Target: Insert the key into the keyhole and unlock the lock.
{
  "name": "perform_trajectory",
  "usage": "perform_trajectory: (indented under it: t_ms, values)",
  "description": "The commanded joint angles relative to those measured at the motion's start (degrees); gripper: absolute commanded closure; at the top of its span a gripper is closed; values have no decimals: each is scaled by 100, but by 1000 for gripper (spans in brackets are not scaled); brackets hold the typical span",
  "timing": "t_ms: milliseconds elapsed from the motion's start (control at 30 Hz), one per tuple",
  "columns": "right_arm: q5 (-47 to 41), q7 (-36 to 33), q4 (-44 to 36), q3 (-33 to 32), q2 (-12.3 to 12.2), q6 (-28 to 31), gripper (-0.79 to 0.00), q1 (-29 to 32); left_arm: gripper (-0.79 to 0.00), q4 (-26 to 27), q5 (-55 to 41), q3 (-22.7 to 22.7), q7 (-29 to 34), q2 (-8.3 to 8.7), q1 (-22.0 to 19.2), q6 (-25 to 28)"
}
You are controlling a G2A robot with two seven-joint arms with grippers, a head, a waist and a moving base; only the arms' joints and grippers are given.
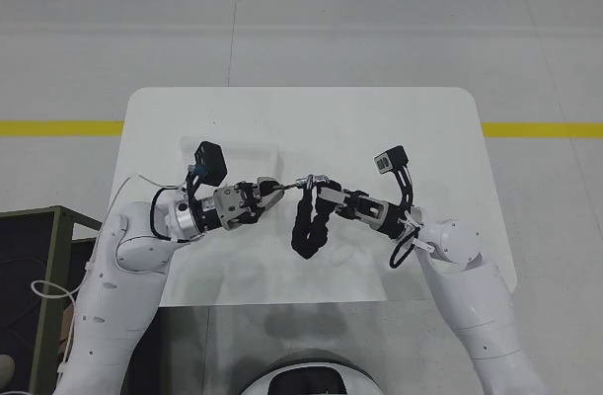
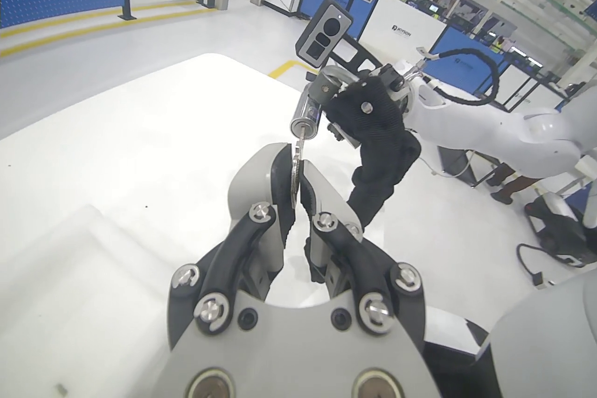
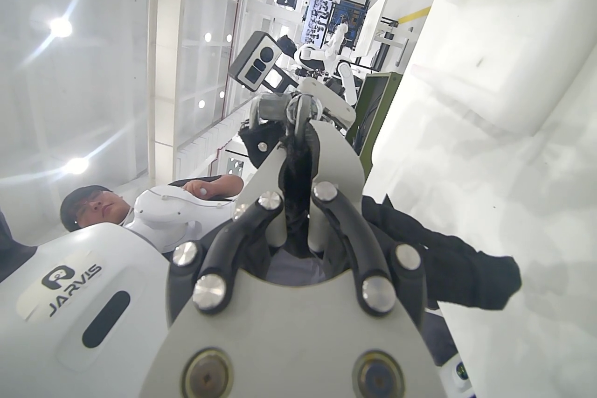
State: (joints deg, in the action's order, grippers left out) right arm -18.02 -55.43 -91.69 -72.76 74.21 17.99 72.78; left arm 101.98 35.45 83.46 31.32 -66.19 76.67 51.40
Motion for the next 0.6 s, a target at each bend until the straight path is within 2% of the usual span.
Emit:
perform_trajectory:
  t_ms: [0, 333, 567]
  values:
    - [52, 17, 18, 1, -7, -6, 0, -3, 0, 2, 440, -6, -414, -18, 45, 76]
    - [33, 37, 98, 49, -33, -139, 0, -42, 0, 118, 2820, -53, -2180, -73, 223, 160]
    - [51, 51, 121, 97, -50, -205, 0, -58, 0, 30, 4293, -129, -3489, -71, 297, 6]
